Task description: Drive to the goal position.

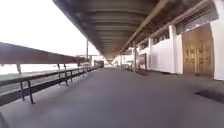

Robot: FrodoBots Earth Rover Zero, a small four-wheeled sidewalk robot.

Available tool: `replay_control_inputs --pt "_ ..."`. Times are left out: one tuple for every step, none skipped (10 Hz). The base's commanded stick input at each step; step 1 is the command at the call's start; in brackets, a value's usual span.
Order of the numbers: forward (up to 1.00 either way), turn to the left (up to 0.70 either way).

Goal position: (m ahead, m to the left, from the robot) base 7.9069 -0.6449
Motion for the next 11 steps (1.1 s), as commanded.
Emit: replay_control_inputs --pt "0.7 0.0" --pt "0.7 0.0" --pt "0.7 0.0" --pt "0.7 0.0" --pt "0.7 0.0" --pt "0.7 0.0" --pt "0.7 0.0" --pt "0.7 0.0" --pt "0.7 0.0" --pt "0.7 0.0" --pt "0.7 0.0"
